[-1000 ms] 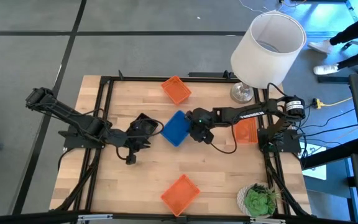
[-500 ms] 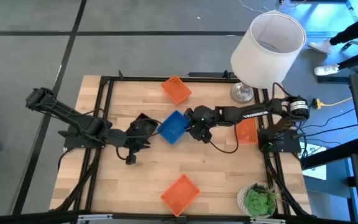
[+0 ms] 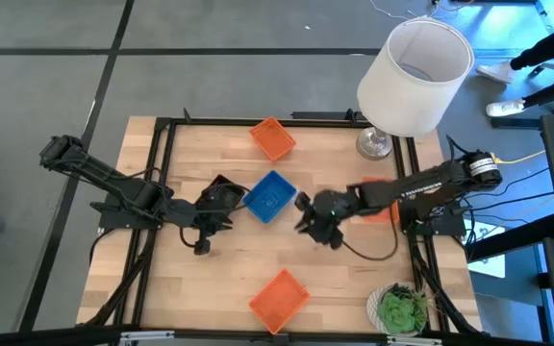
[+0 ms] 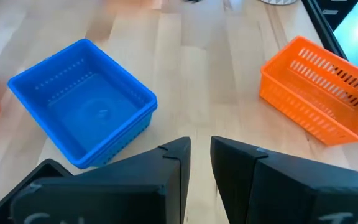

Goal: Stack baskets by color
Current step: Stack the bottom orange bin on the top orange bin

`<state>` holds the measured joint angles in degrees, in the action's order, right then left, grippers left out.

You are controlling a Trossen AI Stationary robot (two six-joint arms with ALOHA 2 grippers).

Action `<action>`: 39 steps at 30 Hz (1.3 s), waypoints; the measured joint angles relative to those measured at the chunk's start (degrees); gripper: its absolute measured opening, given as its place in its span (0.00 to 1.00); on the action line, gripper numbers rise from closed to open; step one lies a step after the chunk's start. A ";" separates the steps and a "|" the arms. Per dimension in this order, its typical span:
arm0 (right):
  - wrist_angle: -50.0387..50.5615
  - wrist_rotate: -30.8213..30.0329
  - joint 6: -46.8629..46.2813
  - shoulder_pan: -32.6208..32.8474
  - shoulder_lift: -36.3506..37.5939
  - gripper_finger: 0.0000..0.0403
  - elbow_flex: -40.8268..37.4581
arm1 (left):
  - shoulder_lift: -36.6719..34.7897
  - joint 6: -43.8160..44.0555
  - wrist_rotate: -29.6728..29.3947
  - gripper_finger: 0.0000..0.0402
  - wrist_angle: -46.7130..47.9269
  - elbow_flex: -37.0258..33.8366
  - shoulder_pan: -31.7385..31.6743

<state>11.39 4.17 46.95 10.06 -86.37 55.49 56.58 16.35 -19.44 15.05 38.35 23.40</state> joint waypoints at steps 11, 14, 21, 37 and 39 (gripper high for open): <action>-7.40 -0.04 -42.88 10.89 0.00 0.18 0.01 | 0.00 0.02 4.14 0.14 -0.04 0.02 0.07; -7.69 -1.58 -48.75 12.38 0.00 0.18 0.01 | 0.00 0.05 4.35 0.14 -1.11 0.00 0.30; -6.44 -4.33 -46.63 14.77 0.00 0.18 0.01 | 0.70 -0.29 5.46 0.14 -6.83 2.09 3.36; 10.45 -17.22 -75.39 16.48 0.66 0.18 6.01 | 24.10 8.53 7.00 0.14 16.89 30.14 5.20; 10.28 -16.88 -81.90 16.66 0.68 0.18 6.13 | 26.24 11.61 7.65 0.14 17.18 30.23 5.37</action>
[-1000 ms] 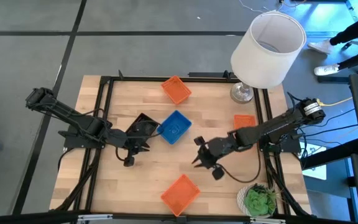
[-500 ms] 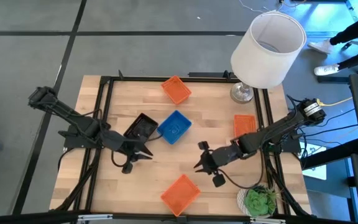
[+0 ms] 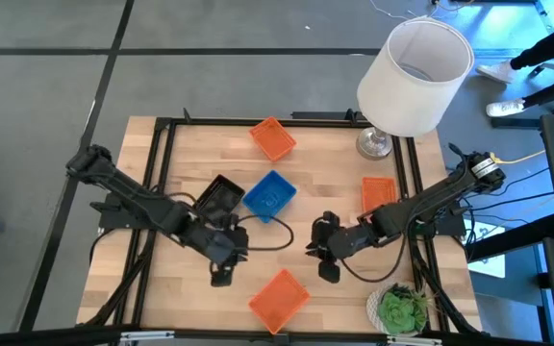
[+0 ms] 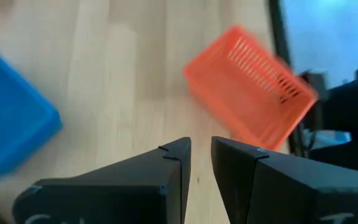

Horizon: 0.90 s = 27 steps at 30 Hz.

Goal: Stack baskets by color
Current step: Stack the bottom orange bin on the top orange bin

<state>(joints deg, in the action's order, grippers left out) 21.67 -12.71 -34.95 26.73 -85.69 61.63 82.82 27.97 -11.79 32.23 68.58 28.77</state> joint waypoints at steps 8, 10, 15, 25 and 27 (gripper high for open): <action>-1.72 0.99 -17.09 1.20 -3.88 0.18 0.00 | 3.22 4.89 -0.90 0.14 2.82 0.00 2.93; -3.82 2.34 -19.04 1.62 -5.44 0.18 0.00 | 3.18 4.89 -0.96 0.14 2.73 0.00 3.28; -9.92 3.34 -20.25 2.83 -9.53 0.18 -0.02 | 2.48 4.89 -1.10 0.14 2.68 0.00 4.43; -10.98 3.47 -21.96 2.84 -15.61 0.18 -0.04 | 2.53 4.87 -1.14 0.14 2.89 0.00 5.86; -11.88 3.75 -22.02 2.86 -15.91 0.18 -0.04 | 2.53 4.87 -1.16 0.14 2.90 0.00 5.84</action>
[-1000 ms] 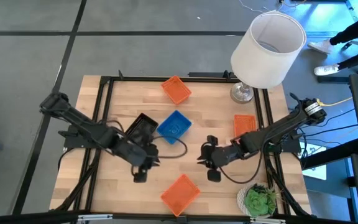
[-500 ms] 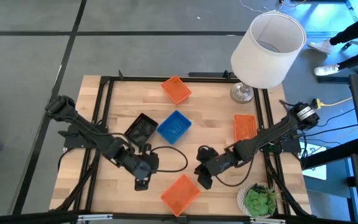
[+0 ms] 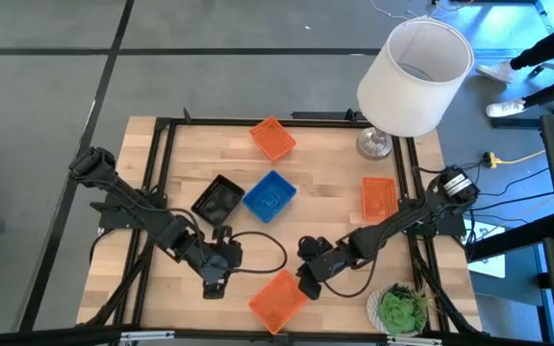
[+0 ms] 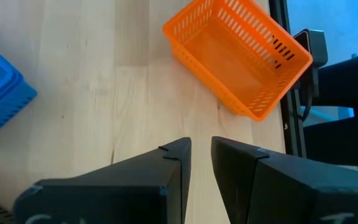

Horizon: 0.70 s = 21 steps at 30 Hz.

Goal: Stack baskets by color
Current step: Stack the bottom orange bin on the top orange bin

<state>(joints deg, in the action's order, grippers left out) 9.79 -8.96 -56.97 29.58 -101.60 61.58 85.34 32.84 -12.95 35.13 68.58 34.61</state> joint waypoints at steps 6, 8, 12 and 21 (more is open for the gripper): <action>-0.54 0.03 0.00 -0.02 -0.05 0.18 0.00 | 0.00 -0.32 0.00 0.14 0.03 0.00 0.00; -0.67 0.03 0.00 -0.02 -0.05 0.18 0.00 | 0.00 -0.37 0.00 0.14 0.03 0.00 -0.05; -1.23 0.05 -2.81 -0.02 -0.44 0.18 0.00 | 0.00 -0.39 -0.02 0.14 0.03 0.00 -0.09; -2.07 0.05 -2.78 0.02 -0.99 0.18 0.02 | 0.00 -0.44 -0.04 0.14 0.27 0.00 -0.09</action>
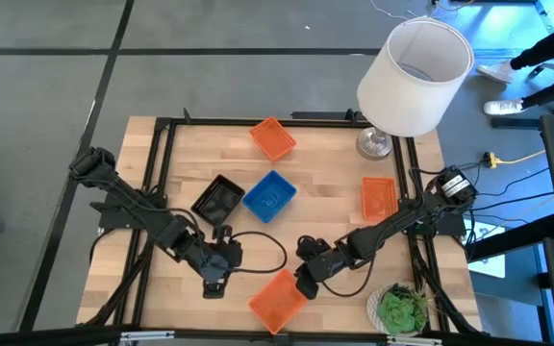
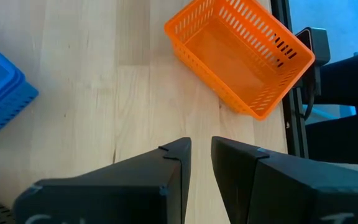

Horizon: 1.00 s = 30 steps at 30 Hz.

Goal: Stack baskets by color
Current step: Stack the bottom orange bin on the top orange bin

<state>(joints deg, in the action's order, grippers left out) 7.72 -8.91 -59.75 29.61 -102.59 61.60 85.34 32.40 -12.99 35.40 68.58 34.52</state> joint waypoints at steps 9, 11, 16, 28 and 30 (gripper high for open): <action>-0.30 -0.02 -0.02 0.39 -0.17 0.18 0.00 | 0.00 -0.02 0.00 0.14 0.15 0.00 0.00; -0.36 -0.02 -0.02 0.39 -0.17 0.18 0.00 | 0.02 -0.10 0.00 0.14 0.15 0.00 0.00; -0.30 -0.04 -0.02 0.39 -0.17 0.18 0.00 | 0.02 -0.13 0.00 0.14 0.15 0.00 0.00; -4.84 2.49 0.11 0.37 -5.10 0.18 -0.02 | 0.04 -0.09 0.00 0.14 0.95 -0.02 0.00; -5.00 2.54 0.13 0.37 -5.45 0.18 0.00 | 0.04 -0.09 0.00 0.14 1.46 -0.02 0.00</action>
<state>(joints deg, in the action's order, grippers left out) 2.72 -6.37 -59.61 29.98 -108.04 61.60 85.38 32.32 -12.99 36.86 68.55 34.52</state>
